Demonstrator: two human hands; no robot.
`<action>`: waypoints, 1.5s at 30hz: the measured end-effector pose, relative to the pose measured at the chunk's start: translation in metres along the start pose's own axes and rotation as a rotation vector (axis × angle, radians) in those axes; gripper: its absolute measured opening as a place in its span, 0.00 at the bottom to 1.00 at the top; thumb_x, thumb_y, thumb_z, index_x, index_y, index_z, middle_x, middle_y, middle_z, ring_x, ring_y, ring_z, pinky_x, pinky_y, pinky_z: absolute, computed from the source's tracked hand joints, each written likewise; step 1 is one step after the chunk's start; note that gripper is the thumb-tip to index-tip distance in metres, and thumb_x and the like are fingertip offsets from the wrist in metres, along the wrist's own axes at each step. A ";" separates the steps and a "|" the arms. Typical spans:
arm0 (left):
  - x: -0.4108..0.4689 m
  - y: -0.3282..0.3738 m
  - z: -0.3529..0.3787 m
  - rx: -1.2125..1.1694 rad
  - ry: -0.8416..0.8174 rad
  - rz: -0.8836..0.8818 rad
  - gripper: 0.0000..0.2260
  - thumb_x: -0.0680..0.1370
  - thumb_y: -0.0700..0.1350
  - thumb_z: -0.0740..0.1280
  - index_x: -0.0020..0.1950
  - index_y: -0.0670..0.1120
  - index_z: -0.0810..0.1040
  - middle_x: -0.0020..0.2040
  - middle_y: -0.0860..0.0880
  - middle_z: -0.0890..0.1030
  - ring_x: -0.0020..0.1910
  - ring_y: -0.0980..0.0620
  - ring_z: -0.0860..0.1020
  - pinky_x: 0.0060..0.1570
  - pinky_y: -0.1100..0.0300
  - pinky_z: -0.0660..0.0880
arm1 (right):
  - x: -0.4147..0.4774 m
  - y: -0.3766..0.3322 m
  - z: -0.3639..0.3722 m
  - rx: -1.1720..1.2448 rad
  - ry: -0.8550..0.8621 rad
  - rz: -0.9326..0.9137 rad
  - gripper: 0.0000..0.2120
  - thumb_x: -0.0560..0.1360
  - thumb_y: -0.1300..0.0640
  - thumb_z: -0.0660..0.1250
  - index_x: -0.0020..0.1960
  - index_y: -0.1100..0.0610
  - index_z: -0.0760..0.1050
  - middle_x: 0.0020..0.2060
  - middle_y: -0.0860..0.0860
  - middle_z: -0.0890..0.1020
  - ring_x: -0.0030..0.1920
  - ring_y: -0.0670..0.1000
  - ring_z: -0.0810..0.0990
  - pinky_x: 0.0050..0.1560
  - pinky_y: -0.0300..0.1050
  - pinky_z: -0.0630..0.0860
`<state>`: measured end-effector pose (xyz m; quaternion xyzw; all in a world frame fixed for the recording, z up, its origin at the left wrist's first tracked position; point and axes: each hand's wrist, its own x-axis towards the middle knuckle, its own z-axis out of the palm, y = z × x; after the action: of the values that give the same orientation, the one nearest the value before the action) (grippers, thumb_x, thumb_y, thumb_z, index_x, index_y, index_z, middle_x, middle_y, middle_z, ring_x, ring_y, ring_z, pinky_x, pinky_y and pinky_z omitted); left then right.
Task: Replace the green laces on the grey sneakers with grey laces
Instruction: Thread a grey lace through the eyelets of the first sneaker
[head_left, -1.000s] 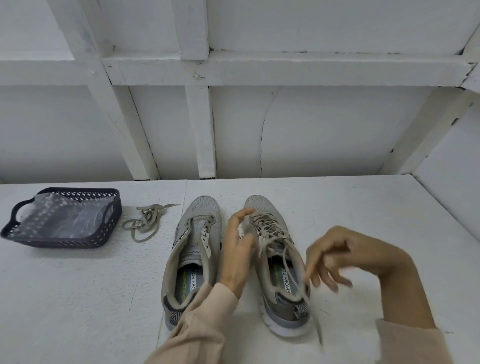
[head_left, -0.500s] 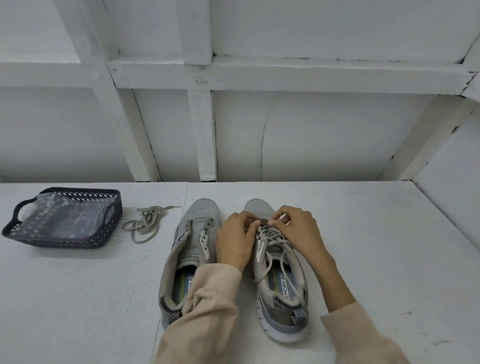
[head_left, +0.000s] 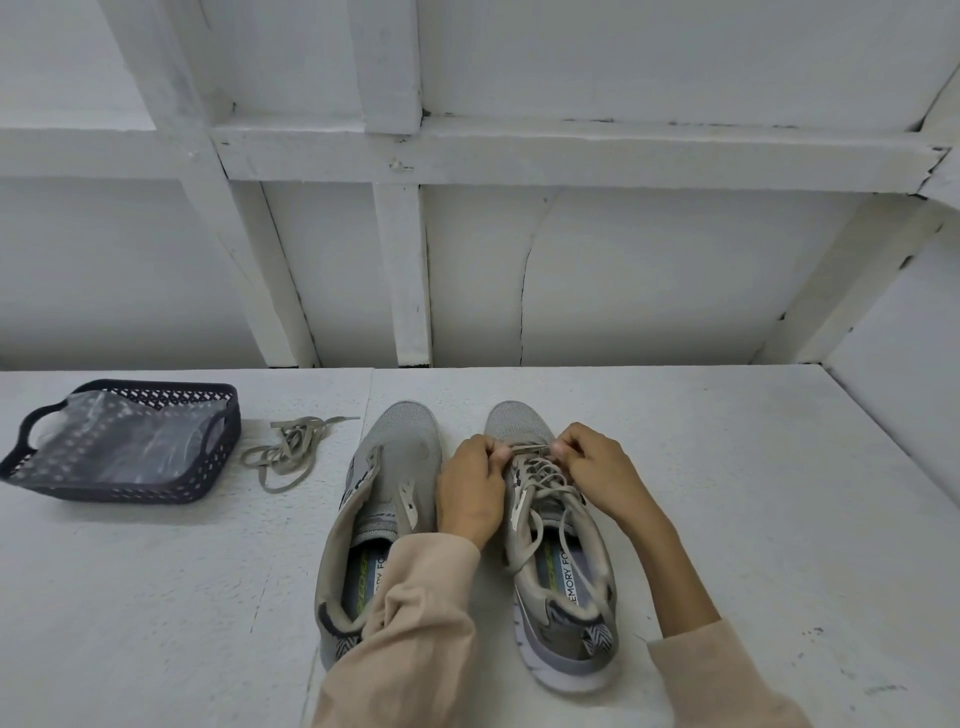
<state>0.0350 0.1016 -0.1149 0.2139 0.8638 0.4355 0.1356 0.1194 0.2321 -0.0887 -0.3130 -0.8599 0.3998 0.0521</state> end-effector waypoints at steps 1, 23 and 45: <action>-0.001 0.001 0.000 0.012 0.006 0.007 0.08 0.82 0.46 0.60 0.50 0.45 0.76 0.51 0.45 0.82 0.52 0.43 0.77 0.51 0.53 0.71 | 0.000 0.000 0.001 0.001 0.000 0.006 0.09 0.82 0.54 0.59 0.47 0.58 0.73 0.40 0.52 0.79 0.41 0.51 0.75 0.43 0.47 0.69; -0.011 0.000 -0.008 -0.088 0.057 0.173 0.04 0.77 0.44 0.70 0.50 0.47 0.84 0.51 0.51 0.75 0.39 0.64 0.74 0.46 0.66 0.71 | -0.002 0.013 0.002 0.142 0.096 -0.148 0.05 0.73 0.59 0.73 0.41 0.51 0.84 0.38 0.45 0.85 0.37 0.46 0.82 0.43 0.43 0.79; -0.021 0.002 -0.006 0.040 0.060 0.137 0.05 0.81 0.45 0.59 0.48 0.44 0.70 0.53 0.48 0.71 0.46 0.44 0.76 0.51 0.46 0.73 | -0.008 0.014 -0.001 0.259 -0.037 -0.075 0.09 0.79 0.59 0.60 0.42 0.61 0.72 0.35 0.50 0.76 0.31 0.42 0.71 0.33 0.32 0.69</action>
<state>0.0509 0.0883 -0.1093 0.2619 0.8595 0.4325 0.0754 0.1331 0.2351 -0.0973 -0.2638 -0.8130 0.5110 0.0911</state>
